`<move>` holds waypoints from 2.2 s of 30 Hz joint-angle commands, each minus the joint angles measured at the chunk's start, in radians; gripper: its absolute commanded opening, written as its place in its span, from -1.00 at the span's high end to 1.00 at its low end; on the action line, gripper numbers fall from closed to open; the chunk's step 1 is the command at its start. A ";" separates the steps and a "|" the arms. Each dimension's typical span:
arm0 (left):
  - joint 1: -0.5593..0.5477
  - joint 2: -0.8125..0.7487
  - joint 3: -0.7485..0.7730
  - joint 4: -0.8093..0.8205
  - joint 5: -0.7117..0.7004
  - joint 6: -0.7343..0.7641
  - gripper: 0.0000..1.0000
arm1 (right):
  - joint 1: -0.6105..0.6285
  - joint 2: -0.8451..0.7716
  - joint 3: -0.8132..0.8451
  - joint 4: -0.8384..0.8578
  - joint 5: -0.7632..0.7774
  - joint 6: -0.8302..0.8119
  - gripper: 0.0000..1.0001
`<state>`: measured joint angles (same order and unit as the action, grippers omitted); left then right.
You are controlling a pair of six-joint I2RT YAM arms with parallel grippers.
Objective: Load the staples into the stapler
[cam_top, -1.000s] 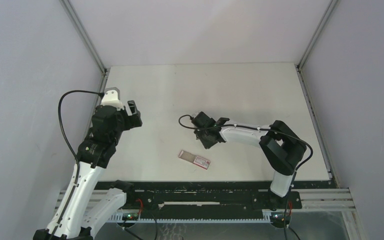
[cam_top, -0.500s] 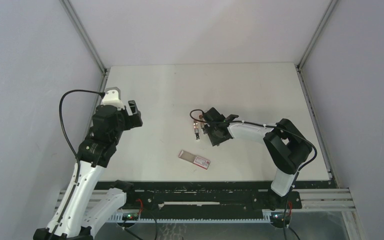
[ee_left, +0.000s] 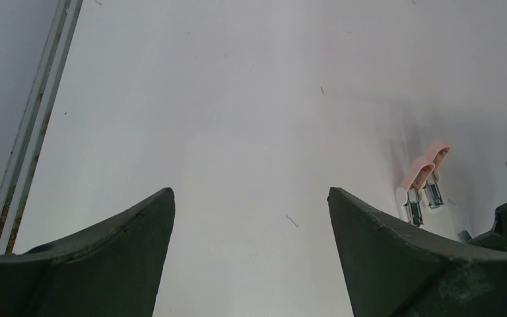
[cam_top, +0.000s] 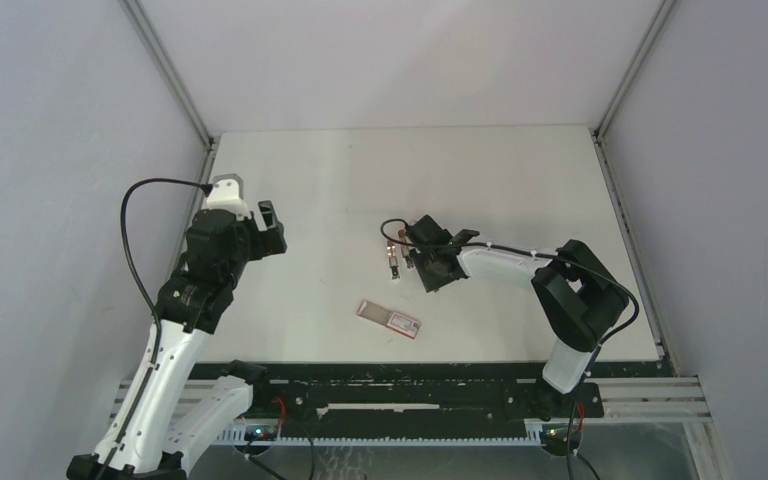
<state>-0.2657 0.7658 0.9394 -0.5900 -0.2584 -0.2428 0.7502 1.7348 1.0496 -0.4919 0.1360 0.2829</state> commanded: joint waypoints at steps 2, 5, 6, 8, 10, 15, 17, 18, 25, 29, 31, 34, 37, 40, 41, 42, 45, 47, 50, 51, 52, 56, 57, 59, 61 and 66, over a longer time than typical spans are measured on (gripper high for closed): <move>0.008 -0.005 -0.010 0.021 0.009 0.008 -0.79 | -0.001 -0.024 -0.006 -0.003 0.029 -0.009 0.44; 0.008 -0.006 -0.010 0.022 0.007 0.008 -0.80 | -0.002 -0.021 -0.007 -0.005 0.028 -0.013 0.47; 0.008 -0.006 -0.010 0.022 0.007 0.008 -0.80 | -0.002 -0.020 -0.007 -0.004 0.026 -0.014 0.49; 0.009 -0.006 -0.009 0.022 0.008 0.008 -0.80 | -0.001 -0.018 -0.006 -0.004 0.021 -0.016 0.53; 0.008 -0.005 -0.009 0.023 0.007 0.008 -0.80 | 0.000 -0.013 -0.007 -0.002 0.018 -0.020 0.57; 0.008 -0.005 -0.010 0.022 0.007 0.008 -0.80 | 0.000 -0.002 -0.006 0.000 0.010 -0.025 0.58; 0.009 -0.006 -0.009 0.022 0.007 0.008 -0.80 | 0.000 0.002 -0.006 0.000 0.010 -0.026 0.57; 0.009 -0.005 -0.010 0.022 0.007 0.008 -0.80 | 0.000 0.004 -0.006 0.000 0.007 -0.027 0.56; 0.009 -0.004 -0.010 0.021 0.009 0.009 -0.80 | 0.006 0.015 -0.006 0.002 -0.004 -0.033 0.54; 0.008 -0.003 -0.010 0.022 0.010 0.008 -0.80 | 0.011 0.013 -0.006 0.002 0.002 -0.034 0.59; 0.009 -0.003 -0.009 0.022 0.010 0.008 -0.80 | 0.012 0.009 -0.006 0.001 0.006 -0.036 0.66; 0.009 -0.004 -0.009 0.022 0.010 0.008 -0.80 | 0.012 -0.013 -0.004 -0.009 0.011 -0.034 0.72; 0.009 -0.004 -0.010 0.022 0.010 0.008 -0.80 | 0.011 -0.052 -0.004 -0.026 0.013 -0.037 0.72; 0.008 -0.004 -0.010 0.022 0.011 0.008 -0.80 | 0.009 -0.089 0.009 -0.054 0.013 -0.040 0.72; 0.010 -0.003 -0.010 0.022 0.011 0.008 -0.80 | 0.008 -0.099 0.012 -0.064 0.012 -0.040 0.72; 0.011 -0.004 -0.010 0.022 0.011 0.008 -0.80 | 0.008 -0.108 0.017 -0.071 0.008 -0.042 0.71; 0.011 -0.004 -0.010 0.022 0.011 0.008 -0.80 | 0.005 -0.126 0.022 -0.082 -0.008 -0.042 0.70; 0.010 -0.004 -0.010 0.023 0.014 0.008 -0.80 | 0.002 -0.131 0.024 -0.082 -0.012 -0.039 0.70; 0.011 -0.008 -0.008 0.022 0.018 0.003 -0.80 | -0.004 -0.136 0.030 -0.068 -0.021 -0.024 0.70; 0.009 -0.013 -0.007 0.022 0.019 0.000 -0.80 | -0.007 -0.135 0.037 -0.061 -0.028 -0.015 0.70; 0.010 -0.021 -0.007 0.022 0.020 -0.003 -0.80 | -0.008 -0.133 0.046 -0.052 -0.033 -0.005 0.70; 0.010 -0.064 -0.016 0.044 0.040 -0.031 -0.81 | -0.005 -0.104 0.090 0.001 -0.036 0.047 0.70; 0.010 -0.077 -0.021 0.053 0.050 -0.041 -0.81 | -0.003 -0.093 0.099 0.018 -0.029 0.060 0.70; 0.010 -0.096 -0.026 0.066 0.069 -0.056 -0.81 | 0.002 -0.069 0.121 0.048 -0.018 0.079 0.70; 0.010 -0.109 -0.023 0.071 0.083 -0.064 -0.81 | 0.007 -0.039 0.147 0.074 -0.007 0.091 0.70; 0.010 -0.129 0.002 0.089 0.140 -0.085 -0.82 | 0.020 0.053 0.239 0.089 0.045 0.090 0.70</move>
<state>-0.2649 0.6491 0.9367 -0.5594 -0.1864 -0.2962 0.7578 1.7367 1.2076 -0.4606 0.1249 0.3447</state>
